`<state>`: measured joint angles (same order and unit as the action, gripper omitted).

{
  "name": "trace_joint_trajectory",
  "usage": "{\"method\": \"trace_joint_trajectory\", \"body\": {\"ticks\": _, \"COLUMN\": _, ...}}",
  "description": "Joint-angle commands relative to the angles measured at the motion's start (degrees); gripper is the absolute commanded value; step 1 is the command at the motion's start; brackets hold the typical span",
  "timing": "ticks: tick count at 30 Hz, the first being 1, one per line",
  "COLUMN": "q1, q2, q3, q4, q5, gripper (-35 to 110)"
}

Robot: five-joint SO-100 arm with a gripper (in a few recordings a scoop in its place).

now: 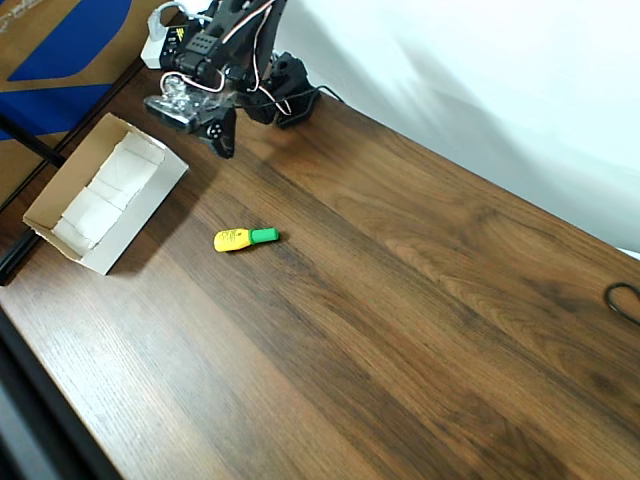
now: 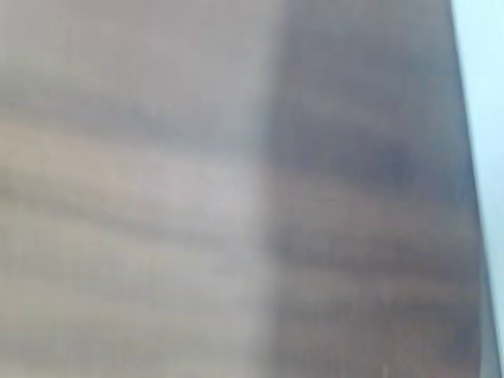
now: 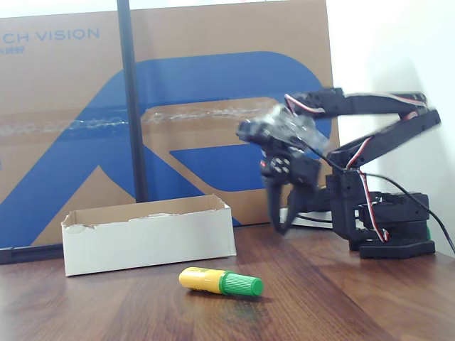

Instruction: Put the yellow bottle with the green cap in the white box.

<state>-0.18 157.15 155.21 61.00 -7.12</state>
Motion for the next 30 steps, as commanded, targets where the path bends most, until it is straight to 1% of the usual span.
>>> {"method": "trace_joint_trajectory", "body": {"ticks": 1, "q1": -1.1, "q2": -4.7, "q3": -8.4, "q4": -0.9, "q5": -0.5, "gripper": 0}}
{"method": "trace_joint_trajectory", "body": {"ticks": 6, "q1": -2.1, "q2": -13.5, "q3": -16.8, "q4": -2.1, "q5": -0.4, "gripper": 0}}
{"method": "trace_joint_trajectory", "body": {"ticks": 10, "q1": -4.0, "q2": -20.9, "q3": -22.6, "q4": -5.8, "q5": -0.4, "gripper": 2}}
{"method": "trace_joint_trajectory", "body": {"ticks": 16, "q1": -9.6, "q2": -34.2, "q3": -33.6, "q4": -8.3, "q5": -0.9, "gripper": 5}}
{"method": "trace_joint_trajectory", "body": {"ticks": 23, "q1": -16.9, "q2": -45.7, "q3": -43.9, "q4": -10.8, "q5": -1.7, "gripper": 7}}
{"method": "trace_joint_trajectory", "body": {"ticks": 30, "q1": -23.5, "q2": -56.9, "q3": -49.4, "q4": -11.7, "q5": -4.6, "gripper": 14}}
